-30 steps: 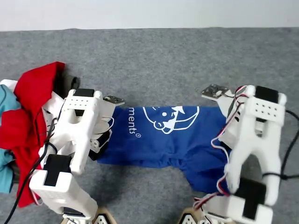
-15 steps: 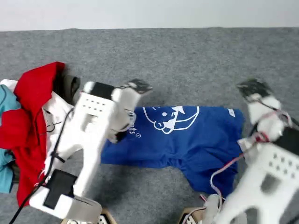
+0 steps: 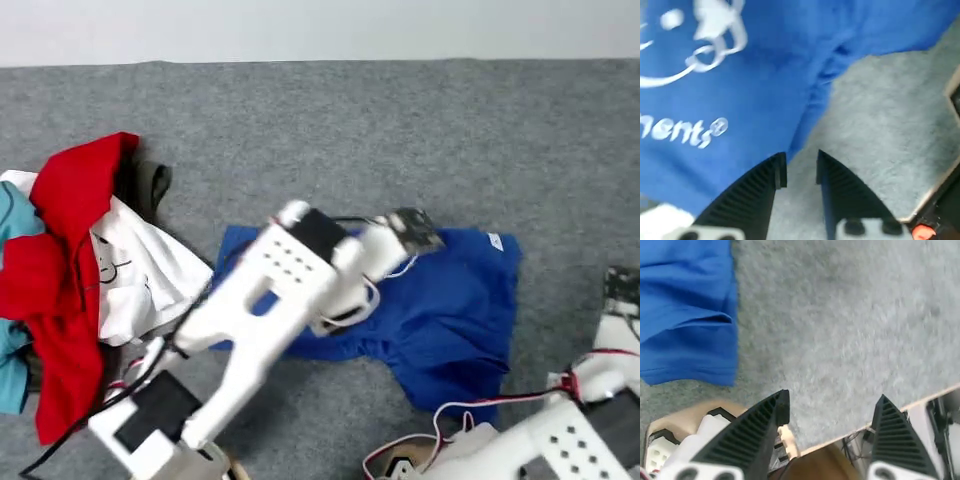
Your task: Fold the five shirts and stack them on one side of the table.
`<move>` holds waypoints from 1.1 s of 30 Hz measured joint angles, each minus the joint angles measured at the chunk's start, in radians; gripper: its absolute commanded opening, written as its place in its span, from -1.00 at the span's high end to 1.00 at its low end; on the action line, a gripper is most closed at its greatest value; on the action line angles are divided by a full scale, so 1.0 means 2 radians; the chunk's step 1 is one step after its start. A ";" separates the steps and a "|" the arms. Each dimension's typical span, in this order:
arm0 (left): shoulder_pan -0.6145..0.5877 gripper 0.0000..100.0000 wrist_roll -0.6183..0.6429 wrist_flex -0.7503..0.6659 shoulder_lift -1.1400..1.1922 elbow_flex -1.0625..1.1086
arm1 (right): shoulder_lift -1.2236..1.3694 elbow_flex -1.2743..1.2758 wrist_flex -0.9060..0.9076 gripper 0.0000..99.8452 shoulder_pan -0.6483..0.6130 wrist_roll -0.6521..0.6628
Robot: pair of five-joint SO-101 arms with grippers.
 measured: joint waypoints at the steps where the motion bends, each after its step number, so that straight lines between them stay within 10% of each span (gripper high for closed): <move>1: 0.015 0.70 0.001 -0.007 0.008 -0.002 | -0.006 0.002 0.000 0.45 0.006 0.000; 33: 0.170 0.67 0.002 0.029 0.421 -0.485 | -0.043 0.009 -0.002 0.45 0.048 -0.038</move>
